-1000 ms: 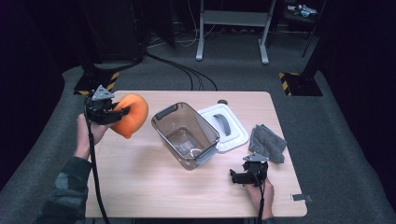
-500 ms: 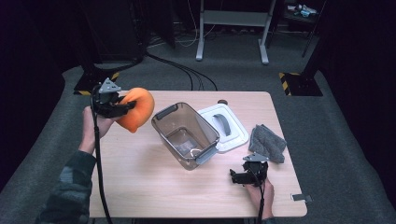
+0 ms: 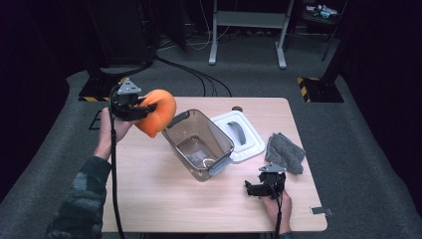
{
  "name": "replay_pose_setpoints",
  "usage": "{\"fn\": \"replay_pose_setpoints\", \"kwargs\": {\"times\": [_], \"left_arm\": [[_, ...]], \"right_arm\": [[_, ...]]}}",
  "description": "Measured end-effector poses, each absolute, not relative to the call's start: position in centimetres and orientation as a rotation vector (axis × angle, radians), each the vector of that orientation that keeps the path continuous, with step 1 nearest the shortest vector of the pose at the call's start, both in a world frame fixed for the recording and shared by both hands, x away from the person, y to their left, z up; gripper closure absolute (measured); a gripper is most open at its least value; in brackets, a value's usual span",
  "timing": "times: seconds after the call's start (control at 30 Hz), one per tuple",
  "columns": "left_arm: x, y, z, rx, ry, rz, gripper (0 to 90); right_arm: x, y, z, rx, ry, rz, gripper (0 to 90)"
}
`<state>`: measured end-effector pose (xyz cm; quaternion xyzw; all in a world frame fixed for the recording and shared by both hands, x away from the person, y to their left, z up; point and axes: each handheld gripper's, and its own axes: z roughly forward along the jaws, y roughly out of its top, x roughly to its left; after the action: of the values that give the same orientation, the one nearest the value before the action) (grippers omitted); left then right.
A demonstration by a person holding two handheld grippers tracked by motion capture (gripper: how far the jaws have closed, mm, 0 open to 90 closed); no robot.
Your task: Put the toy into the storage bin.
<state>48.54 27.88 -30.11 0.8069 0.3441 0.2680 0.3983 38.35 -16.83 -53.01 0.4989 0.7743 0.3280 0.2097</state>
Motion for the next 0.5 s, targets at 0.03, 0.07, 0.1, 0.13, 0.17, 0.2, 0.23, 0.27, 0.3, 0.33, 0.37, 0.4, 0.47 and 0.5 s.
{"fn": "replay_pose_setpoints", "kwargs": {"times": [0.03, 0.07, 0.1, 0.13, 0.17, 0.2, 0.23, 0.27, 0.3, 0.33, 0.37, 0.4, 0.47, 0.5], "left_arm": [[48.6, 27.6, -30.1, 2.048, 0.863, 0.674, 64.2], [48.7, 27.4, -30.1, 2.050, 0.861, 0.676, 64.2], [48.7, 27.4, -30.1, 2.050, 0.861, 0.676, 64.2], [48.8, 26.9, -30.1, 2.060, 0.847, 0.668, 64.2], [48.8, 26.8, -30.1, 2.063, 0.842, 0.669, 64.2], [48.8, 26.8, -30.1, 2.063, 0.842, 0.669, 64.1], [48.9, 26.6, -30.1, 2.066, 0.837, 0.667, 64.1], [48.9, 26.3, -30.1, 2.068, 0.829, 0.661, 64.1], [48.9, 26.2, -30.1, 2.070, 0.825, 0.658, 64.1], [48.9, 26.0, -30.1, 2.072, 0.822, 0.661, 64.1], [49.0, 25.9, -30.1, 2.076, 0.817, 0.658, 64.0], [49.0, 25.7, -30.2, 2.072, 0.818, 0.658, 64.0], [49.1, 25.4, -30.3, 2.072, 0.810, 0.657, 64.0], [49.2, 25.3, -30.3, 2.073, 0.807, 0.650, 64.0]], "right_arm": [[38.4, -16.8, -53.0, 1.386, 2.154, 0.912, 0.3], [38.4, -16.9, -53.0, 1.384, 2.154, 0.912, 0.3], [38.3, -16.8, -53.0, 1.388, 2.153, 0.912, 0.3], [38.4, -16.8, -53.0, 1.387, 2.153, 0.912, 0.3], [38.3, -16.8, -53.0, 1.387, 2.153, 0.912, 0.3], [38.3, -16.8, -53.0, 1.387, 2.153, 0.912, 0.3], [38.3, -16.8, -53.0, 1.388, 2.153, 0.912, 0.3], [38.4, -16.8, -53.0, 1.387, 2.153, 0.912, 0.3], [38.4, -16.8, -53.0, 1.387, 2.153, 0.912, 0.3], [38.3, -16.8, -53.0, 1.388, 2.153, 0.912, 0.3], [38.3, -16.8, -53.0, 1.387, 2.153, 0.912, 0.3], [38.3, -16.8, -53.0, 1.387, 2.153, 0.912, 0.3], [38.3, -16.8, -53.0, 1.388, 2.153, 0.912, 0.3], [38.3, -16.8, -53.0, 1.387, 2.153, 0.912, 0.3]]}}
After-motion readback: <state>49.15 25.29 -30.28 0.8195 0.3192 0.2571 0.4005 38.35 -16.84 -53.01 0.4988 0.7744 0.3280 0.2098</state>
